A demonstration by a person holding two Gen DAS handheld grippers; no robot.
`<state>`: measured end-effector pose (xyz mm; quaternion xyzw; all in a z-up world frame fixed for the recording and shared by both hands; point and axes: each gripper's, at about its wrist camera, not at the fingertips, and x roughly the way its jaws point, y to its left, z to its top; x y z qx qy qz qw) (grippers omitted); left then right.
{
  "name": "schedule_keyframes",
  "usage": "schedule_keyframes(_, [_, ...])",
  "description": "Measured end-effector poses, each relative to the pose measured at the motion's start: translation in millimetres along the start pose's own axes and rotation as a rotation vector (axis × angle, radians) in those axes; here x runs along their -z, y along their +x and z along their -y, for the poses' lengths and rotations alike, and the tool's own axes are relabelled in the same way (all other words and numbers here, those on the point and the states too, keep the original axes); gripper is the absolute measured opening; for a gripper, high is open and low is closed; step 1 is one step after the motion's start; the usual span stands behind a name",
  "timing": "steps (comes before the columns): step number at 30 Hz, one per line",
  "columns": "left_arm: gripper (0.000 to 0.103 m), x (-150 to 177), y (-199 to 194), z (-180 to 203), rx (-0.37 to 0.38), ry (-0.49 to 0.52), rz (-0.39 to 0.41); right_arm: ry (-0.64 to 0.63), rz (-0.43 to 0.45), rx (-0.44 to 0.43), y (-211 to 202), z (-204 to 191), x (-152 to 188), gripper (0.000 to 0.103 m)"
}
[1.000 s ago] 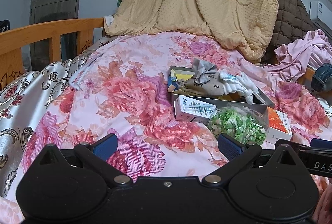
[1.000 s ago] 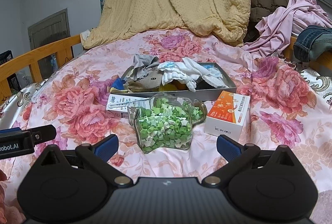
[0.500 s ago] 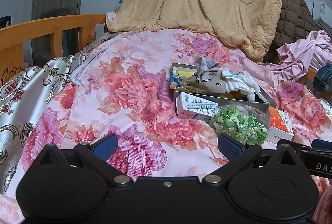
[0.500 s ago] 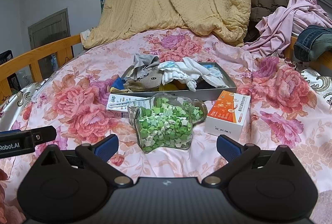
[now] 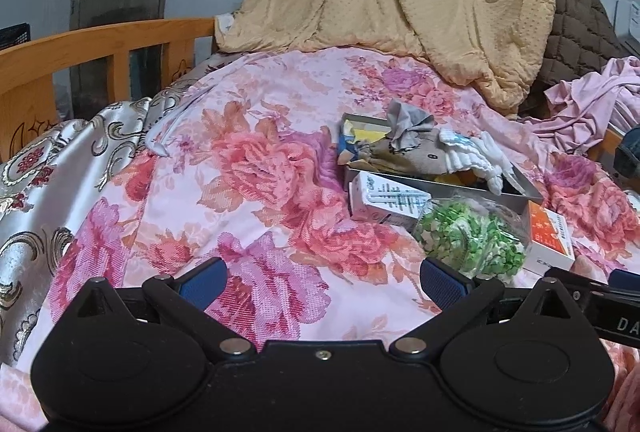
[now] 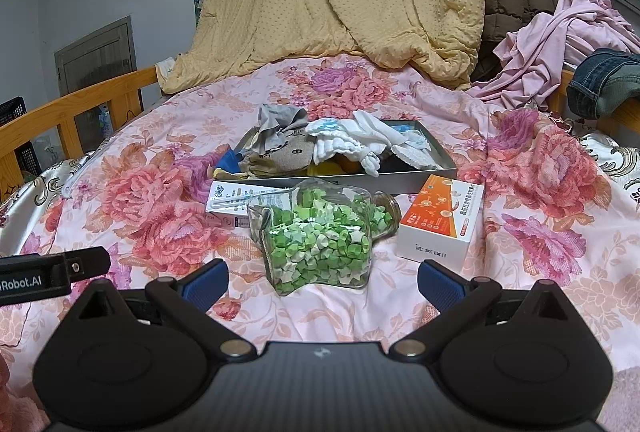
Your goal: Organize soft objects
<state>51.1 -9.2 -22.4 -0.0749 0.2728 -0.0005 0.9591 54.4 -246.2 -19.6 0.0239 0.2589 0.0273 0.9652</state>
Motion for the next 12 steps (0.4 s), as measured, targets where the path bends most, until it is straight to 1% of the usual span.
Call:
schedule_keyframes(2, [0.102, 0.4, -0.5, 1.5, 0.013, 0.01, 0.0, 0.0, 0.0, 0.0, 0.0, 0.0, -0.1, 0.103])
schedule_keyframes(5, [0.102, 0.6, -1.4, 3.5, 0.009, 0.023, 0.005, 0.0, -0.001, 0.0, 0.3, -0.2, 0.1, 0.103])
schedule_keyframes(12, [0.102, 0.6, -2.1, 2.6, 0.005, 0.003, 0.004, 0.0, -0.001, 0.0, 0.2, -0.1, -0.2, 0.103])
